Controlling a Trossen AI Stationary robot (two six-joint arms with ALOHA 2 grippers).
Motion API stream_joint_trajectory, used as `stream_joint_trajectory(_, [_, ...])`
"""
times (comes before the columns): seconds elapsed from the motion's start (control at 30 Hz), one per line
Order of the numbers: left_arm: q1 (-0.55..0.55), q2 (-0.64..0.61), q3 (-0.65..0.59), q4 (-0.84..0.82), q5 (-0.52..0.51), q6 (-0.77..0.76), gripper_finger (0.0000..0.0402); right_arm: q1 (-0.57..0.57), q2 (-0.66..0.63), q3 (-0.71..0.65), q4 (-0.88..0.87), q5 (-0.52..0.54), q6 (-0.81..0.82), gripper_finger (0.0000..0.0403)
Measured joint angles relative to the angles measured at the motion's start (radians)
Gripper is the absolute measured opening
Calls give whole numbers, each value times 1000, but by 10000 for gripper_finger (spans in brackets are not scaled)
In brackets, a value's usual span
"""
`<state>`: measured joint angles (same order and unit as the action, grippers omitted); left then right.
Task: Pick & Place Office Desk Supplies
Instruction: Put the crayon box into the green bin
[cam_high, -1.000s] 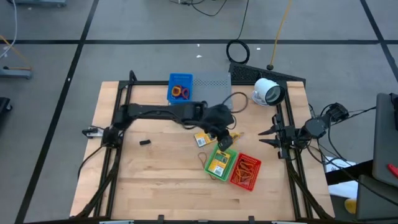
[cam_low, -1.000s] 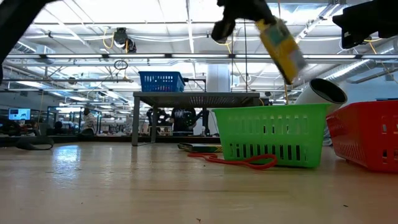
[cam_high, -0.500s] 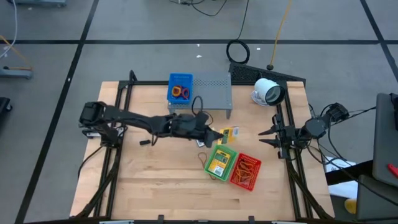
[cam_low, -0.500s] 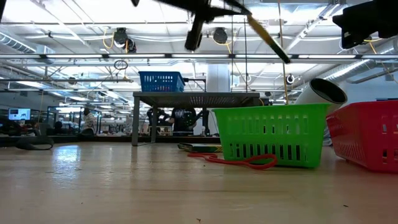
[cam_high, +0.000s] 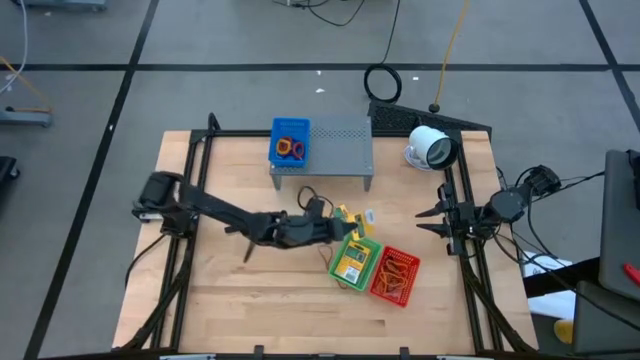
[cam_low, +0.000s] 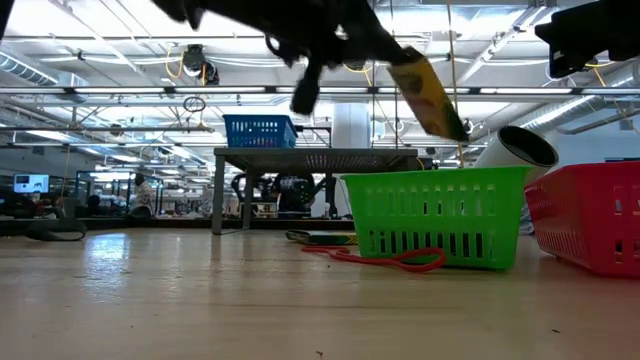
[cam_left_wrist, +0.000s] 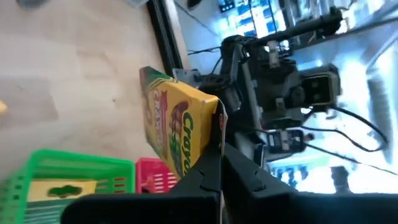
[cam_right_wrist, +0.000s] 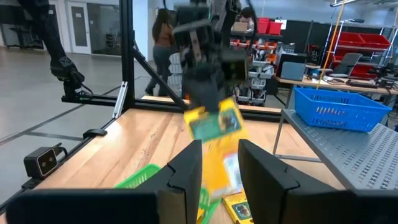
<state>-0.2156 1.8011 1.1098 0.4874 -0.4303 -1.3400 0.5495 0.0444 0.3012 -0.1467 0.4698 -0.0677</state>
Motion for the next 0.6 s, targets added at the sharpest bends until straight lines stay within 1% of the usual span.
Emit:
stream_joint_trajectory(0.1, [-8,59,-2,103,-29,-57,0,0,0,0,0,0,0,94])
stream_joint_trajectory(0.2, [-23,86,4,154,-102,-92,0,0,0,0,0,0,0,96])
stream_joint_trajectory(0.4, [-82,92,11,136,-314,-147,0,0,0,0,0,0,0,94])
stream_joint_trajectory(0.6, [-149,92,46,28,-482,-253,0,0,0,0,0,0,0,95])
